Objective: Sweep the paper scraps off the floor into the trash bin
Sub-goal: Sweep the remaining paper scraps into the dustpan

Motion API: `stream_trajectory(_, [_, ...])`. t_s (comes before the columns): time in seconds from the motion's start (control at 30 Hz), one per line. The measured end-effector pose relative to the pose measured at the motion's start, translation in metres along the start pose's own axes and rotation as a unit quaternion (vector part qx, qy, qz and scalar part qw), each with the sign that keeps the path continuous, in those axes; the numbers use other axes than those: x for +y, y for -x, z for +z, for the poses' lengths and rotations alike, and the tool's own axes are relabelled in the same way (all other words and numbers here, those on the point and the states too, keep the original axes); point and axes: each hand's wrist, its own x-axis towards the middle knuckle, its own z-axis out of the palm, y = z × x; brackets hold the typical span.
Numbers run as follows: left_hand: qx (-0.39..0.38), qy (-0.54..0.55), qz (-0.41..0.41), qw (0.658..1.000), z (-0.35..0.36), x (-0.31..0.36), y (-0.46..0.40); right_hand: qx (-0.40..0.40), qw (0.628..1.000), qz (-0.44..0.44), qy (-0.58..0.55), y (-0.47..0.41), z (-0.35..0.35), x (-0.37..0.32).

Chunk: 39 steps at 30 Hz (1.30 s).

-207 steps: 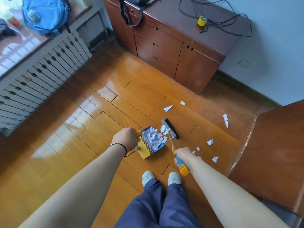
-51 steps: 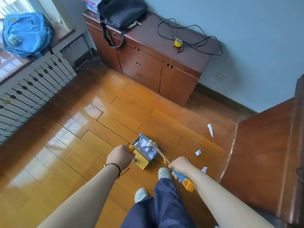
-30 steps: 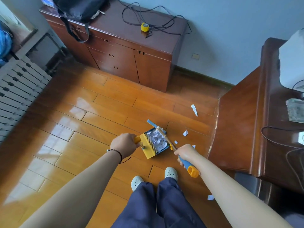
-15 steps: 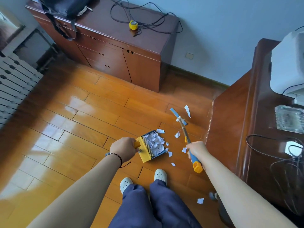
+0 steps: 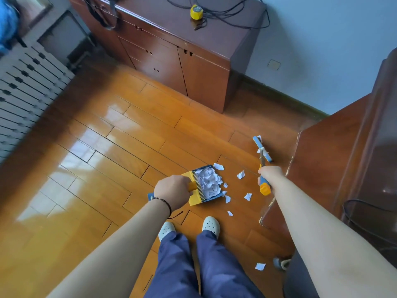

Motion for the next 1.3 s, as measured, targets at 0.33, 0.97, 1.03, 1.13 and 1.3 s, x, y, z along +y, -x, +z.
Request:
stream_trajectory(0.33, [0.000,-0.004,0.009,1.000,-0.003,0.003,-0.002,-0.046,0.992,0.025,0.113,0.027,0.051,0.065])
stream_trajectory(0.97, [0.024,0.050,0.007,0.998,0.032,-0.093,0.054,-0.075,0.993,-0.015,0.090,0.148,0.090,0.162])
stream_trajectory(1.03, [0.023,0.044,0.005,0.999,0.036,-0.104,0.061,-0.072,0.996,-0.018,0.052,0.157,0.087,0.168])
stream_trajectory(1.13, [0.021,0.035,0.002,0.999,0.041,-0.118,0.072,-0.058,0.997,-0.020,0.044,0.159,0.086,0.164])
stream_trajectory(1.3, [0.002,0.037,-0.016,0.999,0.056,-0.137,0.088,-0.043,0.997,-0.013,0.070,0.128,0.101,0.135])
